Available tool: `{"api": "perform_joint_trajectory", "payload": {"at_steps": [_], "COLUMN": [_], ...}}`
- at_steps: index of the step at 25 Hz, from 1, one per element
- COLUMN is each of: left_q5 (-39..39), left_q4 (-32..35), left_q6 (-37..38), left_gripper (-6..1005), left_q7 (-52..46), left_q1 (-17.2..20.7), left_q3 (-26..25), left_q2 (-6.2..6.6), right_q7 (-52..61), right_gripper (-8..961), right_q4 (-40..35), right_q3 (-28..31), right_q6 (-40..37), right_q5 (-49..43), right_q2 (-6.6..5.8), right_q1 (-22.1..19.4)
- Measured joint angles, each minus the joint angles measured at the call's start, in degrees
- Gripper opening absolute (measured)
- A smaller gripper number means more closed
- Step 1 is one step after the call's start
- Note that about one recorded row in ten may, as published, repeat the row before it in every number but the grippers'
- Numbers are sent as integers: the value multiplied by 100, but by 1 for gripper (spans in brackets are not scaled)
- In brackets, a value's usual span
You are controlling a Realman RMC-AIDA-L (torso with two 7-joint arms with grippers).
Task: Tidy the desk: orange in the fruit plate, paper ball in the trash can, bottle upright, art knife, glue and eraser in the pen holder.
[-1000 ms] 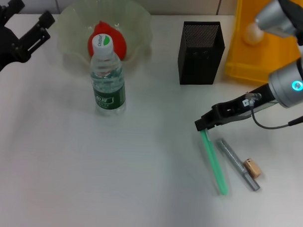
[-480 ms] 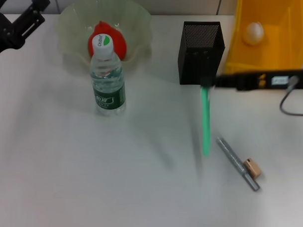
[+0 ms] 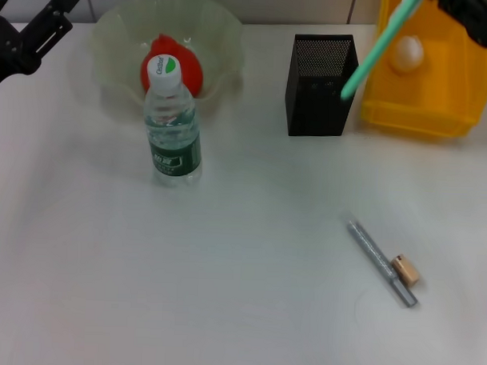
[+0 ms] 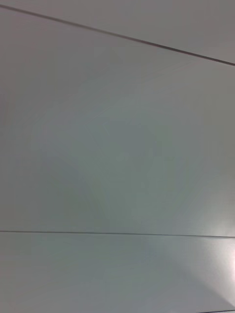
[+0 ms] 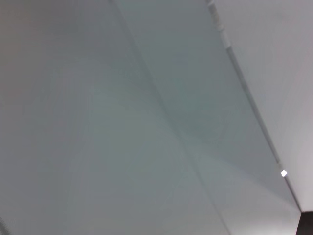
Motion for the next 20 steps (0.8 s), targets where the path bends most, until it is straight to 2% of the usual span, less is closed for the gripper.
{"api": "perform_joint_trajectory", "payload": {"at_steps": [2, 3, 6, 9, 10, 13, 20], "left_q5": [-1, -1, -1, -1, -1, 6, 62], "left_q4": [-67, -76, -81, -81, -82, -45, -37], "left_q6": [-16, -16, -19, -19, -19, -18, 0], "left_gripper": [801, 801, 801, 801, 801, 801, 801], "left_q7": [13, 16, 56, 70, 83, 90, 96], "left_q1": [-45, -56, -64, -65, -64, -23, 76], "left_q3": [-19, -23, -26, -27, -28, -55, -230], "left_q2": [2, 3, 20, 25, 29, 56, 72], "right_q7": [-247, -647, -929, -1276, -1448, -1692, -1848], "right_gripper": [187, 187, 187, 187, 187, 186, 187], "right_q4": [138, 406, 636, 835, 932, 1125, 1335], "right_q3": [1, -10, -19, -50, -70, -78, -165], "right_q6": [146, 451, 760, 1321, 1719, 2165, 2654], "right_q5": [123, 306, 381, 394, 393, 369, 367], "right_q2": [13, 23, 24, 32, 41, 46, 46], "right_q1": [92, 321, 559, 907, 1120, 1365, 1498]}}
